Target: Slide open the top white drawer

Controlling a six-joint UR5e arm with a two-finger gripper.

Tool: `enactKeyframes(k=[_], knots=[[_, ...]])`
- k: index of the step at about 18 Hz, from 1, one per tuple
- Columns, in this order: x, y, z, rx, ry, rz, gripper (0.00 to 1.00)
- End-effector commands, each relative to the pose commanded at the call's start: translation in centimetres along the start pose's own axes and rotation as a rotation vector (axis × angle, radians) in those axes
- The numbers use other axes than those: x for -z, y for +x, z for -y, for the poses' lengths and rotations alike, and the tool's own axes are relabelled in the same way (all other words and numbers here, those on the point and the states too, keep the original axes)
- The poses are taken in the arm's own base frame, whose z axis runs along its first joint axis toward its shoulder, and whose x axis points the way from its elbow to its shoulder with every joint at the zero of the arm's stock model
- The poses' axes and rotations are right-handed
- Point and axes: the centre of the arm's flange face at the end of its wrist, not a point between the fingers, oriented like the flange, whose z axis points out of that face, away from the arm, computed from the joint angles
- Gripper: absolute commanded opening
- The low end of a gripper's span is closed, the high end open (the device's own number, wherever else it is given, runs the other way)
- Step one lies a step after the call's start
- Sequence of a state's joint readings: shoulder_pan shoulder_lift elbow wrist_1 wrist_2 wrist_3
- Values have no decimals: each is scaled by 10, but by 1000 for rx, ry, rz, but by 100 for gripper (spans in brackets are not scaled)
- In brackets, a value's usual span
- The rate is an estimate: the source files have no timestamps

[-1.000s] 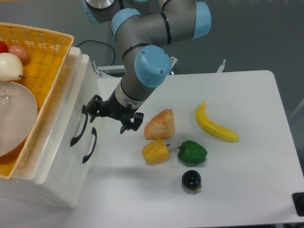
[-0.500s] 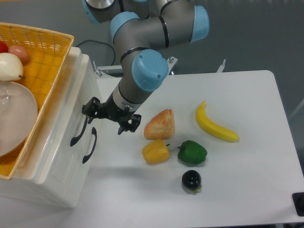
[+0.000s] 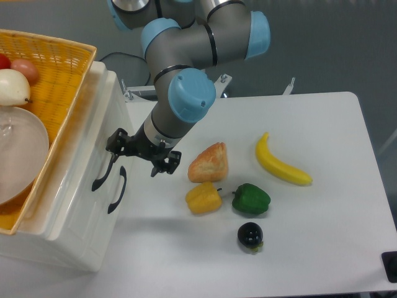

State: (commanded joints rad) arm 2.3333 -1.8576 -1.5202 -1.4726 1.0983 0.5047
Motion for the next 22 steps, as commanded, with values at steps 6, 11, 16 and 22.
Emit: enactKeyframes(k=[6,11,16,22], knots=[[-3,1,0,-1,-4,-4,100],[-11,3,1,-7,-18,-8,100],[-12,3,1,-6,-19,-10,100],[-14,1,2,-5,-23,-8,100]])
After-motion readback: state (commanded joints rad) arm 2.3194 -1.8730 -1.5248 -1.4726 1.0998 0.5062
